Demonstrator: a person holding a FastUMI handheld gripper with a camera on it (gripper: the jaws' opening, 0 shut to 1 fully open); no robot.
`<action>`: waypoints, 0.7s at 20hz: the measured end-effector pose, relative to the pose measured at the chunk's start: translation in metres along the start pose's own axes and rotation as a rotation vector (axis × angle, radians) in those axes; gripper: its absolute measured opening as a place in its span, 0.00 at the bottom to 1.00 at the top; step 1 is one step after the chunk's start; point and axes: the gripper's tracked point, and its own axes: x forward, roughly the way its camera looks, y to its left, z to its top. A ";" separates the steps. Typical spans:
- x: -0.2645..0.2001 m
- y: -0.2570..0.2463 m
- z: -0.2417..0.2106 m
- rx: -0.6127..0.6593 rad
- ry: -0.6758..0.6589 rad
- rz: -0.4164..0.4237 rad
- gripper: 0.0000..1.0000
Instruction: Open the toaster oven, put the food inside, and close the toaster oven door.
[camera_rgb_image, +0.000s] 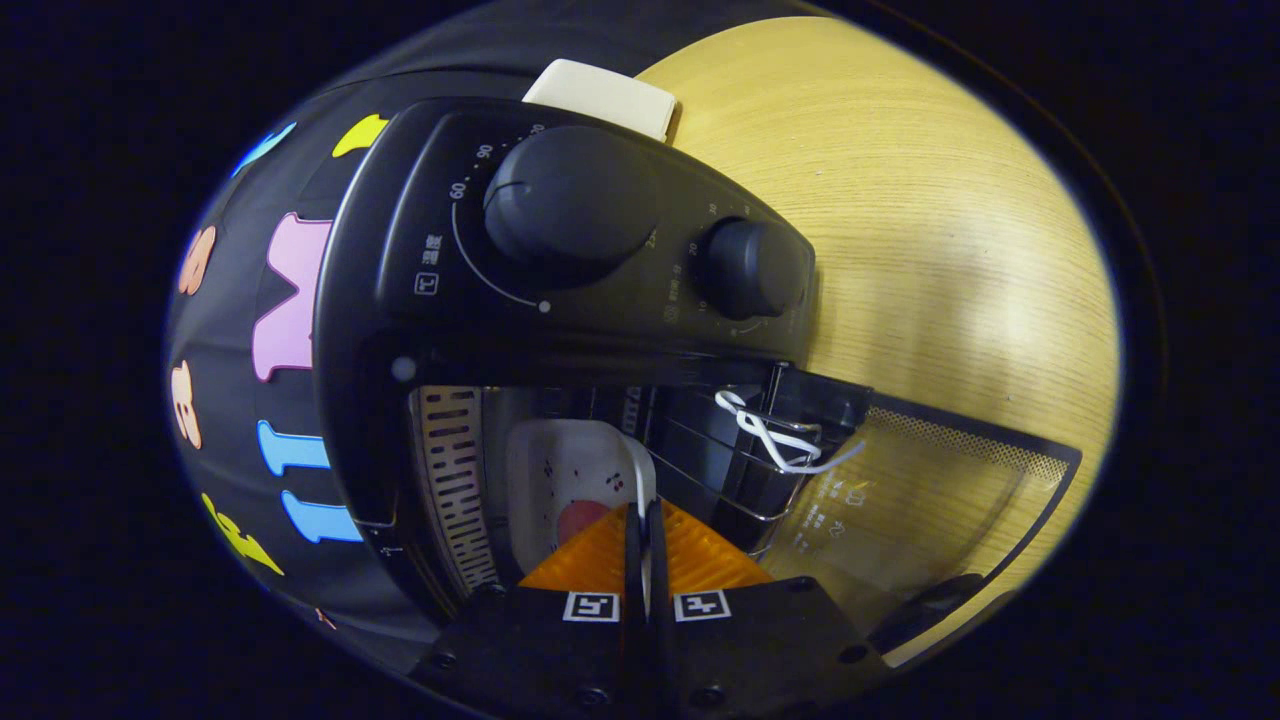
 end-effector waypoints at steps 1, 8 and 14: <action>-0.001 0.004 0.000 0.007 0.000 0.015 0.07; -0.020 0.009 -0.012 -0.011 0.053 0.059 0.62; -0.058 -0.004 -0.016 -0.139 0.086 0.023 0.98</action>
